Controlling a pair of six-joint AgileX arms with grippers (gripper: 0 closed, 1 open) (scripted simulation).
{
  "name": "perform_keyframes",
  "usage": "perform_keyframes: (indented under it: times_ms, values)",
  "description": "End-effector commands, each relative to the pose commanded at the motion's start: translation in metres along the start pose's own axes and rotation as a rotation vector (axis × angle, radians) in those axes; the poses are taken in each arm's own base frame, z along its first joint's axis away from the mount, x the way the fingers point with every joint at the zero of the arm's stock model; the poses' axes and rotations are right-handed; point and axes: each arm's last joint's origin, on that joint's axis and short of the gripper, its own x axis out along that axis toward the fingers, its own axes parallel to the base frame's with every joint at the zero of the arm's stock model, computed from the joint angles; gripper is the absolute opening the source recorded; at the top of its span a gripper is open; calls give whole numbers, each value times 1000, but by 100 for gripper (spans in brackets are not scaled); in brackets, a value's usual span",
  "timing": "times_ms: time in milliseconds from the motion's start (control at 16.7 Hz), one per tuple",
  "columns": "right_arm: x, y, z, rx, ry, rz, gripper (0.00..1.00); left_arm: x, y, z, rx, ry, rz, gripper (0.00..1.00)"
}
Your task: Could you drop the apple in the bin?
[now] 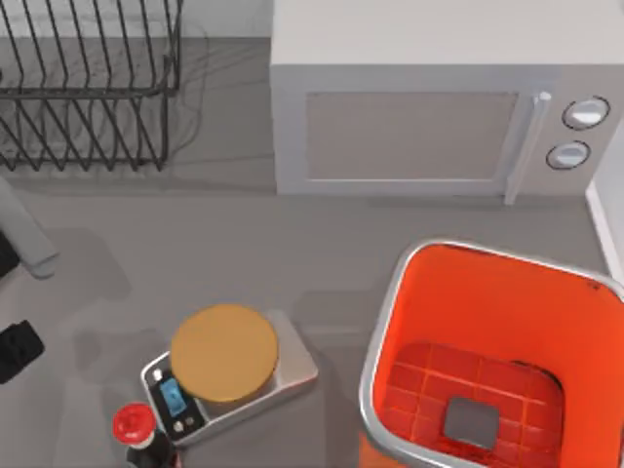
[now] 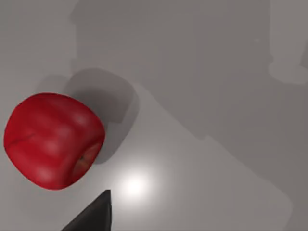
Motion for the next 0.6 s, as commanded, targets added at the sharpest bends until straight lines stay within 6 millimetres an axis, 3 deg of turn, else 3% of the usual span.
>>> perform_keyframes:
  times_ms: [300, 600]
  values:
    - [0, 0, 0, 0, 0, 0, 100, 49, 51, 21, 262, 188, -291, 100]
    - [0, 0, 0, 0, 0, 0, 100, 75, 103, 31, 395, 238, -398, 100]
